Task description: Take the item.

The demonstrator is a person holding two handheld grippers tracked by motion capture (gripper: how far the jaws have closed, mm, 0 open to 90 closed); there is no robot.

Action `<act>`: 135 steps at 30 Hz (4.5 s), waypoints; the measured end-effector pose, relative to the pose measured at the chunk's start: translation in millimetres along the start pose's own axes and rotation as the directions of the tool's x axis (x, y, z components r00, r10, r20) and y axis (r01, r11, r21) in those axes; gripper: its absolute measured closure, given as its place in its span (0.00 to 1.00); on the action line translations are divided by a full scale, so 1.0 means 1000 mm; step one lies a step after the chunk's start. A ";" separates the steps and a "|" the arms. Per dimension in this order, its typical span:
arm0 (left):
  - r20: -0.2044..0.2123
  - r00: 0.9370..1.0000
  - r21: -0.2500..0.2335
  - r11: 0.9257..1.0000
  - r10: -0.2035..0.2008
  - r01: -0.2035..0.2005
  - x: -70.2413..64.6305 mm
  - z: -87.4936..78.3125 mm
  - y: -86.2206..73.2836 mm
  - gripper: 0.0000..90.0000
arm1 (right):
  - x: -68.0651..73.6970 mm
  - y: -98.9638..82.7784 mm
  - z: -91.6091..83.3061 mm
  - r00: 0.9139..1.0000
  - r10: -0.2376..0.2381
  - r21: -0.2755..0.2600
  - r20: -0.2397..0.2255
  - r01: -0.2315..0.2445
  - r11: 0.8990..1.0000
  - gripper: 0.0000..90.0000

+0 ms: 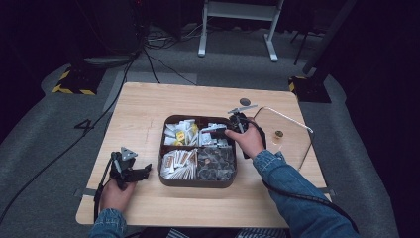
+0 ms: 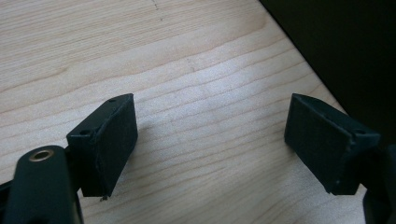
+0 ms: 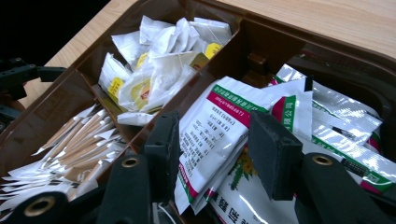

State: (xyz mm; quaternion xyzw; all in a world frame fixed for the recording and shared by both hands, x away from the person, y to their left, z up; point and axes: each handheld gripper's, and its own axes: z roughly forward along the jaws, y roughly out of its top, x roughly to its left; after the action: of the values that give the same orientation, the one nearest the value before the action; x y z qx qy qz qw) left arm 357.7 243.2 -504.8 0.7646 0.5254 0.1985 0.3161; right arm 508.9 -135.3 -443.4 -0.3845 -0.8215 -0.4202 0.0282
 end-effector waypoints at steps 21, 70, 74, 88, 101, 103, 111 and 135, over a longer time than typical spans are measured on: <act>0.000 1.000 0.000 1.000 0.000 0.000 0.000 0.000 0.000 0.20 | -0.001 -0.002 0.005 1.000 0.010 -0.005 0.003 -0.009 1.000 0.60; 0.000 1.000 0.000 1.000 0.000 0.000 0.000 0.000 0.000 0.20 | 0.027 0.011 -0.006 0.992 -0.117 -0.008 0.037 0.118 0.993 0.96; 0.000 1.000 0.000 1.000 0.000 0.000 0.000 0.000 0.000 0.20 | 0.029 0.013 -0.015 0.992 -0.124 -0.028 0.039 0.125 0.992 0.96; -0.002 1.000 0.001 1.000 -0.001 0.001 0.000 0.000 0.000 0.20 | 0.033 0.014 -0.057 0.989 -0.135 -0.071 0.052 0.139 0.988 0.97; 0.000 1.000 -0.002 1.000 0.001 -0.001 0.000 0.000 0.000 0.20 | 0.027 0.005 -0.089 0.991 -0.117 -0.093 0.064 0.123 0.988 0.97; 0.001 1.000 -0.002 1.000 0.001 -0.001 0.000 0.000 0.000 0.20 | 0.026 0.003 -0.094 0.992 -0.110 -0.099 0.063 0.116 0.988 0.97; 0.007 1.000 -0.002 1.000 0.010 -0.010 0.000 -0.001 -0.001 0.20 | 0.021 -0.008 -0.117 0.993 -0.092 -0.108 0.074 0.100 0.989 0.97; 0.021 0.999 -0.002 1.000 0.025 -0.024 0.002 -0.003 -0.003 0.20 | 0.004 -0.059 -0.156 0.997 -0.008 -0.119 0.079 0.017 0.993 0.97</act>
State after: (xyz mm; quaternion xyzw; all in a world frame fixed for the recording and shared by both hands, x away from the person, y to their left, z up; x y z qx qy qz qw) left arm 354.5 246.1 -504.9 0.7728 0.5125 0.1945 0.3198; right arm 424.5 -265.2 -380.7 -0.3966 -0.7978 -0.4532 -0.0296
